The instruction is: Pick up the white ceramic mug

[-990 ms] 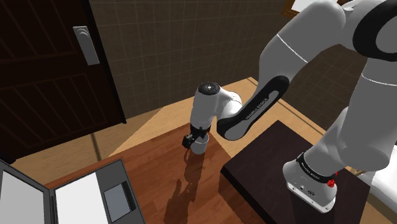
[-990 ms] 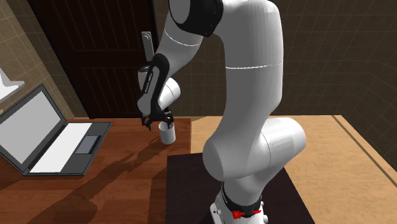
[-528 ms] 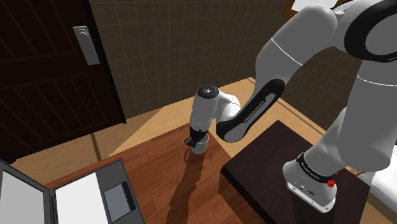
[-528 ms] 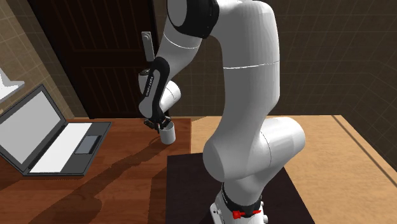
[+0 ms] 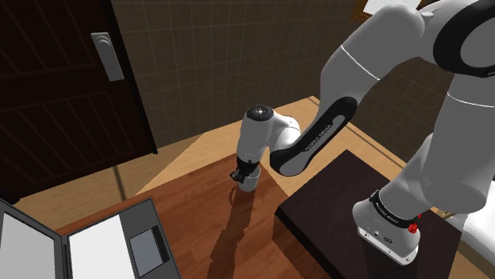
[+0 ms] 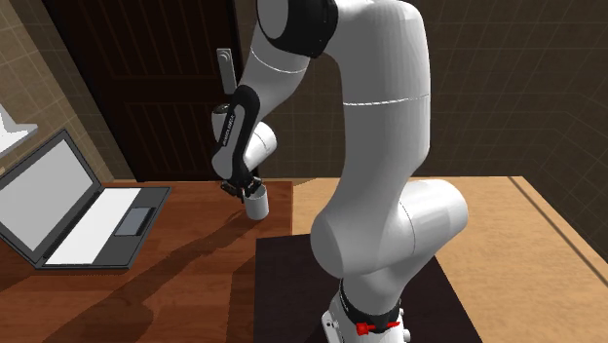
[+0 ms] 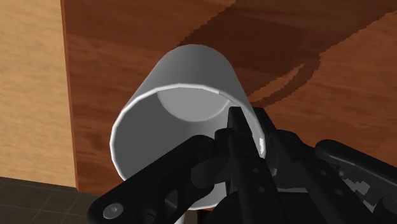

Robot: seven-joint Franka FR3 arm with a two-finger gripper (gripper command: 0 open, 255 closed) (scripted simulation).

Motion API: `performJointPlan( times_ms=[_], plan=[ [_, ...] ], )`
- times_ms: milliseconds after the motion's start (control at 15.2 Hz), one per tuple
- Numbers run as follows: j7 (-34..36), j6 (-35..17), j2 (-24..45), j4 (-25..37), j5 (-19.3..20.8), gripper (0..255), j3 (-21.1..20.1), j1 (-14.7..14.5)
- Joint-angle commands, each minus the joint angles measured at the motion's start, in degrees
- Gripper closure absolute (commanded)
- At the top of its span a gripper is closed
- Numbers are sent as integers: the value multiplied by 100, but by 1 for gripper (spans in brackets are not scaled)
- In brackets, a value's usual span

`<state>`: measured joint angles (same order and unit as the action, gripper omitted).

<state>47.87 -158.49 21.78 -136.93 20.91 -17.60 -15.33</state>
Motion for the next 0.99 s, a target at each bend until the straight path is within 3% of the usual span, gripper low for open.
performJointPlan(
  times_ms=[0,924],
  plan=[
    [-96,116,-153,-34,-126,255,-107,81],
    [-753,906,-1116,-129,-1013,255,-638,455]
  ],
)
